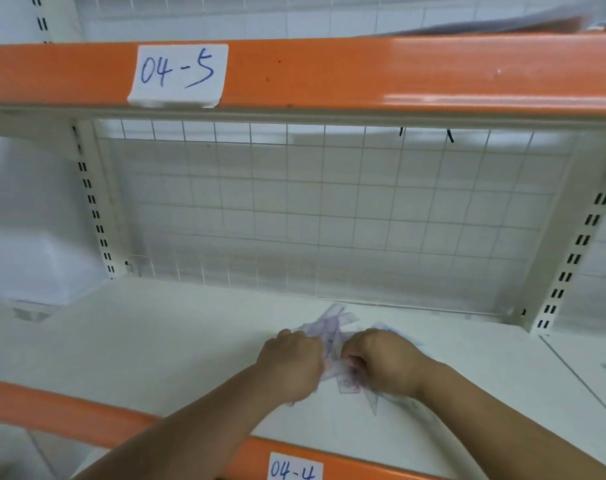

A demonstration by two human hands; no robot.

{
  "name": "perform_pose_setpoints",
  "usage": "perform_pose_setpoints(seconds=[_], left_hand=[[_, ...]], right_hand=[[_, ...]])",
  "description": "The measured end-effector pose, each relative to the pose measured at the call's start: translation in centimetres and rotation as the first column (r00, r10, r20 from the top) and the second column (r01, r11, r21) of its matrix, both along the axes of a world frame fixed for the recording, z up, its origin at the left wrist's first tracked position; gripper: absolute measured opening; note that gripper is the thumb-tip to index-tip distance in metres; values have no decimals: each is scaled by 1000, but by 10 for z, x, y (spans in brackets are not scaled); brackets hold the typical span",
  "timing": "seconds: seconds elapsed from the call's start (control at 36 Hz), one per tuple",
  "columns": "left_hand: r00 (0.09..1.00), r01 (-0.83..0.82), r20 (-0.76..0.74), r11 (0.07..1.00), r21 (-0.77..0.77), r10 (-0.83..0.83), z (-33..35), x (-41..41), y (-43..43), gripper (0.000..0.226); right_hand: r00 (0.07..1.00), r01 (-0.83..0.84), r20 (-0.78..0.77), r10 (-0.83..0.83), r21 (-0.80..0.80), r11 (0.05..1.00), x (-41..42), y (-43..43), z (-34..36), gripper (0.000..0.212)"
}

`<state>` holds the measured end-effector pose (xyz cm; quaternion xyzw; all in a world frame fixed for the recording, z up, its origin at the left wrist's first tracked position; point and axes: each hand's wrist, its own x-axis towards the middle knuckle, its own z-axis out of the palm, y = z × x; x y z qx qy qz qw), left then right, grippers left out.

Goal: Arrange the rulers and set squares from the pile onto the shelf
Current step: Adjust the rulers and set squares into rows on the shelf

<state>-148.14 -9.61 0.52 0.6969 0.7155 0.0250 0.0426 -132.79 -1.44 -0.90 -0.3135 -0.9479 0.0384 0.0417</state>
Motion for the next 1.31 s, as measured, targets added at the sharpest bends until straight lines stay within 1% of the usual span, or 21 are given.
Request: perform_pose_setpoints(seconds=[0.11, 0.19, 0.25, 0.31, 0.36, 0.47, 0.56, 0.61, 0.67, 0.72, 0.75, 0.81, 0.83, 0.92, 0.97, 1.06, 1.11, 1.14, 1.17, 1.22, 1.31], left_hand=[[995, 82, 55, 995, 59, -86, 6, 3, -5, 26], [999, 40, 20, 999, 30, -40, 10, 6, -1, 10], [1000, 2, 7, 1000, 18, -2, 11, 3, 4, 14], [994, -14, -105, 999, 38, 18, 10, -1, 7, 23], [972, -17, -232, 997, 74, 33, 7, -6, 10, 21], [959, 8, -281, 989, 146, 34, 3, -14, 17, 23], [954, 24, -297, 987, 159, 25, 1, -17, 19, 25], [943, 35, -332, 987, 155, 19, 0, -17, 20, 26], [942, 37, -335, 988, 149, 16, 1, -16, 20, 27], [937, 60, -349, 981, 186, 9, 2, -16, 18, 19], [943, 54, -332, 984, 168, 5, 6, -15, 17, 14], [934, 57, -356, 978, 201, 19, 11, -15, 15, 16], [941, 66, -337, 977, 204, 7, 6, -15, 16, 11], [960, 57, -280, 975, 216, 6, -6, -17, 22, 20], [962, 82, -272, 968, 239, -15, -7, -16, 22, 24], [976, 98, -213, 971, 218, -50, -8, -12, 23, 42], [985, 85, -166, 974, 209, -50, -10, -9, 22, 47], [988, 80, -148, 976, 204, -50, -10, -8, 22, 48], [989, 74, -142, 979, 192, -47, -10, -8, 21, 47], [989, 64, -140, 983, 173, -40, -8, -9, 21, 43], [985, 55, -172, 983, 175, -24, -3, -13, 18, 36]], right_hand=[[999, 35, -40, -34, 35, 999, 1, -1, -1, 5], [997, 24, -71, -20, 61, 998, 3, -4, 3, 7], [997, 32, -70, -27, 80, 996, 5, -6, 5, 8], [995, 46, -88, -38, 89, 995, 7, -4, 4, 7], [995, 79, -69, -73, 83, 993, 10, -2, 4, 12], [992, 127, -13, -127, 23, 992, 17, 0, 3, 34], [982, 183, -35, -183, -9, 983, 19, 4, 0, 17], [975, 220, -31, -222, -49, 974, 18, 6, 1, 11], [973, 228, -9, -230, -88, 970, 18, 5, 3, 15], [971, 237, 8, -238, -150, 960, 20, 4, 5, 19], [969, 242, 0, -246, -180, 953, 20, 4, 5, 18], [960, 260, -46, -275, -204, 944, 22, 4, 7, 17], [952, 278, -73, -297, -193, 941, 22, 4, 8, 20], [929, 332, -149, -338, -67, 941, 23, 6, 5, 26], [941, 329, -113, -320, 70, 942, 23, 5, 3, 26], [959, 278, -26, -281, 239, 930, 20, 1, 5, 27], [968, 248, -36, -250, 331, 911, 18, 0, 8, 22], [970, 233, -12, -242, 319, 919, 17, -2, 10, 28], [970, 234, -21, -244, 364, 901, 16, -2, 11, 32], [976, 218, -59, -211, 317, 923, 14, -4, 11, 31], [981, 192, -69, -184, 155, 969, 17, -7, 6, 35]])
